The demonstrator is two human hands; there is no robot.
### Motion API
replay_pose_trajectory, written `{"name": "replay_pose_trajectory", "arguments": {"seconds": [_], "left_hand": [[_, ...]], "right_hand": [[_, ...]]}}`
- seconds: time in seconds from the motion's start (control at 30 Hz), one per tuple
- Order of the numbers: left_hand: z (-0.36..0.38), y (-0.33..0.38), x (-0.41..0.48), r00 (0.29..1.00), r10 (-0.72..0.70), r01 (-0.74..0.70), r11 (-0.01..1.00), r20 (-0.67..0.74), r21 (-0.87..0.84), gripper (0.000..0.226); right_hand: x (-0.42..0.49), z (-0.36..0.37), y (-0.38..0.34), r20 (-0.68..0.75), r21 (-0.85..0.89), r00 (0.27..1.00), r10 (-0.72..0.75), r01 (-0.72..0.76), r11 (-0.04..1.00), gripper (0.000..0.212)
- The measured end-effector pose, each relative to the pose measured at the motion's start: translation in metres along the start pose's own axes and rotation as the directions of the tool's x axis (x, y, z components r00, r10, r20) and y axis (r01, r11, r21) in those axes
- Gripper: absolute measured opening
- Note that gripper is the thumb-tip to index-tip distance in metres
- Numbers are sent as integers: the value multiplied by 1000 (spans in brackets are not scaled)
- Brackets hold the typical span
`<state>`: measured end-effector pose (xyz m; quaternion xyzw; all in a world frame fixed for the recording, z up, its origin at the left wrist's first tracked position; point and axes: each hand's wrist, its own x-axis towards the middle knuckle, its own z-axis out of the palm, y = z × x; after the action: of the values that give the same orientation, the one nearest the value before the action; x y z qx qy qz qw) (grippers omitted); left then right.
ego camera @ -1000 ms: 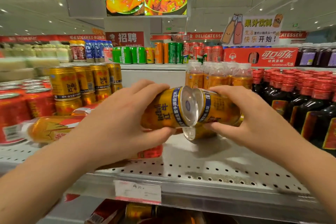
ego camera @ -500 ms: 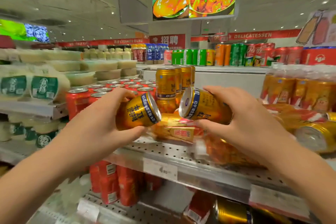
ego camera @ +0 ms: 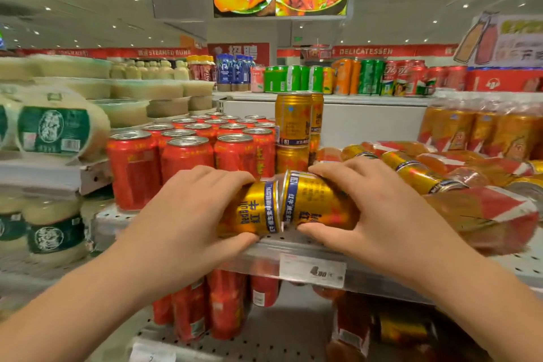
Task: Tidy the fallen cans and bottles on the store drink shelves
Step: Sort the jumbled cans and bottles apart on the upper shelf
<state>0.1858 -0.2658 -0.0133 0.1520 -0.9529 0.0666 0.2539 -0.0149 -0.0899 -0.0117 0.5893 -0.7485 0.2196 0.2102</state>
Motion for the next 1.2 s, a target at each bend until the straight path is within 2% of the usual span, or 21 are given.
{"name": "replay_pose_trajectory", "arguments": {"seconds": [0.23, 0.37, 0.53, 0.6, 0.67, 0.73, 0.8, 0.87, 0.97, 1.1, 1.2], "left_hand": [[16, 2, 5, 990, 142, -142, 990, 13, -6, 79], [23, 15, 18, 973, 232, -230, 969, -12, 88, 83], [23, 15, 31, 960, 279, -276, 949, 0, 156, 80], [25, 14, 31, 959, 284, -279, 947, -6, 161, 77], [27, 12, 32, 959, 284, -279, 949, -13, 146, 75], [27, 10, 32, 959, 283, -280, 952, -14, 121, 76], [27, 9, 32, 959, 282, -279, 955, -14, 100, 76], [27, 9, 32, 960, 281, -279, 957, -18, 85, 76], [27, 8, 33, 959, 284, -282, 957, -13, 73, 77], [26, 7, 33, 960, 280, -280, 958, 0, 66, 77], [26, 7, 34, 960, 278, -278, 959, 0, 58, 78]], "right_hand": [[-13, 7, -6, 81, -112, 997, 5, 4, 994, 76], [-14, 7, -7, 70, -121, 998, -1, 10, 993, 75], [-13, 5, -7, 108, -131, 994, -17, 32, 991, 81], [-13, 0, -5, 158, -86, 987, -31, 45, 995, 89], [-10, -8, -1, 152, 38, 988, 0, -6, 999, 92], [-2, -17, 8, 78, 118, 996, 43, -52, 992, 79], [11, -25, 24, 25, 107, 997, 79, -81, 991, 62], [25, -31, 40, 111, 38, 985, 131, -136, 990, 51], [39, -33, 59, 368, -6, 906, 209, -222, 975, 51], [52, -39, 67, 496, 2, 843, 209, -242, 970, 56], [62, -43, 66, 611, -25, 766, 201, -234, 972, 60]]}}
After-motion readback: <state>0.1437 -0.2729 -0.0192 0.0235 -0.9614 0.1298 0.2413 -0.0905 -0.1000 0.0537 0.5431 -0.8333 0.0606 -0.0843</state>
